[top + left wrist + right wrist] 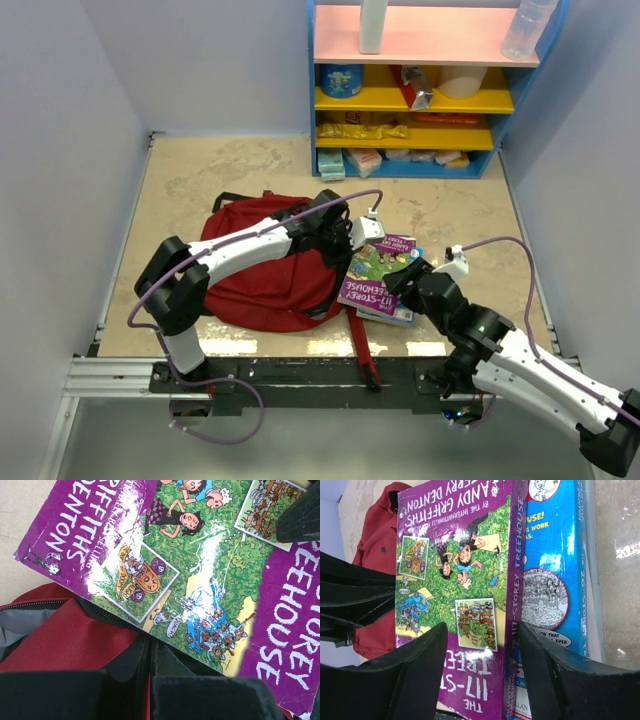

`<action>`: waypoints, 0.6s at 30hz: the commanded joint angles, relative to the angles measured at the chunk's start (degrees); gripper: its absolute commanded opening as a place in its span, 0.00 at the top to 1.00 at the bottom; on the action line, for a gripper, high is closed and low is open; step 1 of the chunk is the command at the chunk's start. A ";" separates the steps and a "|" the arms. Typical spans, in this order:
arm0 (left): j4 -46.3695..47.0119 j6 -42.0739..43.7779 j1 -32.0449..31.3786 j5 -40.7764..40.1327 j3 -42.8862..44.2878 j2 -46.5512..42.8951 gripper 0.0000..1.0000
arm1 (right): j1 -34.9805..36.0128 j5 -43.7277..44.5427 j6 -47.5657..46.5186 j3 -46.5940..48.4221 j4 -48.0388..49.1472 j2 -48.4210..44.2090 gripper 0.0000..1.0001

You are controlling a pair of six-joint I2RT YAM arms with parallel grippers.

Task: Pack the student bag
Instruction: Pick up the book from the center of the board.

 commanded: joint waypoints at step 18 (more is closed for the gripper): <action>5.79 -0.94 -2.22 3.90 -0.95 -0.35 1.00 | 0.73 -13.59 -8.50 6.86 26.34 8.69 0.40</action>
